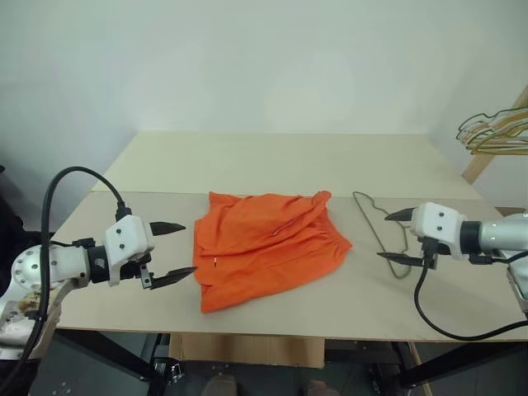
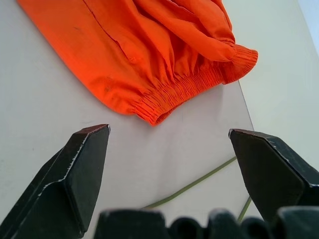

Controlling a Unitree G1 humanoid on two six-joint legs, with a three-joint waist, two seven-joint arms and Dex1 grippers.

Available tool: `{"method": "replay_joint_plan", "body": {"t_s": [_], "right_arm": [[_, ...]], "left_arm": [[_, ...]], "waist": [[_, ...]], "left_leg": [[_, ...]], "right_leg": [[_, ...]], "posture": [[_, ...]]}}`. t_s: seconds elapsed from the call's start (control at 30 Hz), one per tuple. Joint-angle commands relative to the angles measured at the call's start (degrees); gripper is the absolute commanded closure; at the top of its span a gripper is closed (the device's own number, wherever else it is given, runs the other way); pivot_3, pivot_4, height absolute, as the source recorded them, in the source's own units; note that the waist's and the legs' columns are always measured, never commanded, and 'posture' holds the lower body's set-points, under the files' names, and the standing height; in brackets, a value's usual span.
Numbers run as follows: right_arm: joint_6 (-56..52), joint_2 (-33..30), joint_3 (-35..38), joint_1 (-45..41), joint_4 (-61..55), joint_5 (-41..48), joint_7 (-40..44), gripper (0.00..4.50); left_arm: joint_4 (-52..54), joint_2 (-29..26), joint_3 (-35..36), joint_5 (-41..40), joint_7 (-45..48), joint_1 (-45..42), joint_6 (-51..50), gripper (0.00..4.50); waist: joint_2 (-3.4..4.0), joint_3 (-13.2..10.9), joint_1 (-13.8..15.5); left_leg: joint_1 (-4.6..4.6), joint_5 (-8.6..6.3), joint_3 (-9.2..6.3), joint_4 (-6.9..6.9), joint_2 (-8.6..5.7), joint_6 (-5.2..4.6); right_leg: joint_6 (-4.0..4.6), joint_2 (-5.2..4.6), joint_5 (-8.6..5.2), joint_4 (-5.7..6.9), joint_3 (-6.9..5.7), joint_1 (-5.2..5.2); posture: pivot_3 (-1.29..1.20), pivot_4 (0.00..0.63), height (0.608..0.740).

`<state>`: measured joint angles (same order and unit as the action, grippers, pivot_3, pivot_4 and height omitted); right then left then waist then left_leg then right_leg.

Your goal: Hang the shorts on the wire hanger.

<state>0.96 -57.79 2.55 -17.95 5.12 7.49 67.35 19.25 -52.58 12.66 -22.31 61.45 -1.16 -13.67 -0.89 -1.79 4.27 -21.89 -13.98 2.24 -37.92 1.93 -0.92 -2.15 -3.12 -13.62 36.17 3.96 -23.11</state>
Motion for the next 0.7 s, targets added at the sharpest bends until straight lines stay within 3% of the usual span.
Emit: {"method": "replay_joint_plan", "body": {"t_s": [0.03, 0.4, 0.7], "right_arm": [[1.0, -0.4, 0.7, -1.4, -1.0, -0.1, -0.3, 0.05], [4.0, -0.4, -0.7, -2.1, 0.0, -1.0, 1.1, 0.05], [10.6, 2.8, -3.9, -5.5, 3.2, -2.8, 1.0, 0.05]], "left_arm": [[0.5, -1.0, 2.1, -0.4, -0.1, -0.5, 0.1, 0.0], [1.3, -1.4, 1.3, 0.4, -1.1, -0.6, -0.5, 0.0], [2.9, -2.7, -1.4, 2.7, 0.1, 4.1, -1.3, 0.0]], "waist": [[0.0, 0.0, 0.0], [0.0, 0.0, -0.1], [0.01, 0.0, -0.8]], "left_leg": [[0.0, 0.0, 0.0, 0.0, 0.0, 0.0], [0.01, 0.0, 0.0, 0.0, 0.0, 0.0], [0.01, 0.0, 0.04, 0.0, 0.01, 0.0]], "right_leg": [[0.0, 0.0, 0.0, 0.0, 0.0, 0.0], [0.0, 0.0, 0.0, 0.0, 0.0, 0.0], [0.0, 0.0, 0.0, 0.0, 0.01, -0.01]], "posture": [[0.2, 0.0, 0.74], [0.18, 0.0, 0.74], [0.12, 0.0, 0.74]]}}
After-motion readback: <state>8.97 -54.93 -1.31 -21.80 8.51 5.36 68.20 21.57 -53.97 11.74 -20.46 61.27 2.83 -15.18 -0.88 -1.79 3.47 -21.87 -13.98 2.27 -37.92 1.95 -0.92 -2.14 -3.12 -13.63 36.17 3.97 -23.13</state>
